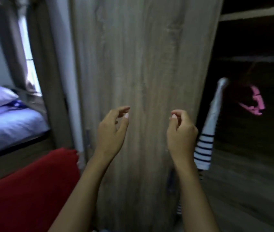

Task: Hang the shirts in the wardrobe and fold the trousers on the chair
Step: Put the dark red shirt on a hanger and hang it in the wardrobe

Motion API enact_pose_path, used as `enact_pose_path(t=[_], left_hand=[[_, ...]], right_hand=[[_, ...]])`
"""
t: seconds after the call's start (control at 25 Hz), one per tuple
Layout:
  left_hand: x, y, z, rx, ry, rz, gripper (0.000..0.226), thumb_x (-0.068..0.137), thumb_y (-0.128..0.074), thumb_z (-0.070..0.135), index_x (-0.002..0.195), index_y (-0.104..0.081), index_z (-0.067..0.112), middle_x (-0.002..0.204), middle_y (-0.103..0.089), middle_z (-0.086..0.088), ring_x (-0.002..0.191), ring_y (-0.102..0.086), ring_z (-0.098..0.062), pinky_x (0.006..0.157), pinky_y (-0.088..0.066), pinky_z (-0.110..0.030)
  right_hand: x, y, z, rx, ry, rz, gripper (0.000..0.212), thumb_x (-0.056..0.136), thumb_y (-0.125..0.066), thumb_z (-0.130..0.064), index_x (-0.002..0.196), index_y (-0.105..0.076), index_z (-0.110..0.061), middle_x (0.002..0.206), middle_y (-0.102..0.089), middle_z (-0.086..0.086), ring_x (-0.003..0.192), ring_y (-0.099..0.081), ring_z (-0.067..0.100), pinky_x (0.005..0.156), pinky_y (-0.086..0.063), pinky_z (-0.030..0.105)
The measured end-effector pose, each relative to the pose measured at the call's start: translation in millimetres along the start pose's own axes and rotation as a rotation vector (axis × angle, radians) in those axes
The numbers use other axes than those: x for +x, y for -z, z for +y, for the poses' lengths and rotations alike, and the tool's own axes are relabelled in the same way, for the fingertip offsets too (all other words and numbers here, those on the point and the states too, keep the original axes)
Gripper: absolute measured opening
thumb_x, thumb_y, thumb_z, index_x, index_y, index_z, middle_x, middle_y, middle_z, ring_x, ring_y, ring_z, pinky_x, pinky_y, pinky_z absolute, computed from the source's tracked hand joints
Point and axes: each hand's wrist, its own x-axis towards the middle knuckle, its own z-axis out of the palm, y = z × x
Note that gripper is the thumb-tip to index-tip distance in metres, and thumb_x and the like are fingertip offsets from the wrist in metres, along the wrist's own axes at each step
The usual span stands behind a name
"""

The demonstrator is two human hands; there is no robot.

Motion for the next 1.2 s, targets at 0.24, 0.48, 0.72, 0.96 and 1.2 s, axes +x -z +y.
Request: enact_pose_path(t=[0.24,0.48,0.72,0.96,1.2], left_hand=[[-81,97,-56,0.114,0.233,0.042,0.02,0.09,-0.05,0.024,0.104,-0.064,0.025,0.099,-0.069,0.01,0.088,-0.064,-0.003,0.082,-0.05,-0.023],[-140,188,-126,0.335,0.492,0.148,0.019,0.091,-0.05,0.022,0.1,-0.067,0.022,0.096,-0.071,0.012,0.092,-0.065,0.001,0.077,-0.048,-0.017],[-151,236,-185,0.645,0.713,0.378,0.017,0.09,-0.056,0.009,0.097,-0.068,0.018,0.093,-0.07,0.007,0.082,-0.064,-0.005,0.074,-0.043,-0.012],[-148,269,-247,1.048,1.04,0.477,0.039,0.086,-0.062,0.026,0.121,-0.06,0.01,0.124,-0.058,-0.015,0.114,-0.052,-0.034,0.097,-0.039,-0.042],[-146,280,-263,1.242,1.076,0.356,0.027,0.087,-0.062,0.03,0.109,-0.067,0.016,0.108,-0.062,-0.01,0.097,-0.061,-0.033,0.081,-0.046,-0.041]], right_hand=[[-96,-69,-23,0.16,-0.129,-0.279,0.018,0.087,-0.048,-0.011,0.095,-0.064,-0.01,0.088,-0.07,0.01,0.084,-0.063,0.028,0.071,-0.038,0.026],[-165,-163,-32,0.229,-0.188,-0.666,0.015,0.091,-0.05,-0.008,0.097,-0.063,-0.012,0.09,-0.068,0.005,0.081,-0.06,0.02,0.072,-0.044,0.028],[-204,-255,-32,0.304,-0.239,-0.932,0.015,0.092,-0.044,-0.024,0.089,-0.058,-0.026,0.081,-0.066,0.0,0.077,-0.061,0.022,0.069,-0.05,0.036],[-216,-311,-19,0.282,-0.235,-1.102,0.016,0.093,-0.046,-0.021,0.085,-0.058,-0.027,0.069,-0.066,-0.002,0.066,-0.06,0.009,0.09,-0.05,0.041],[-231,-334,-22,0.328,-0.251,-1.234,0.016,0.095,-0.047,-0.012,0.089,-0.06,-0.019,0.071,-0.064,-0.002,0.063,-0.057,0.006,0.054,-0.038,0.001]])
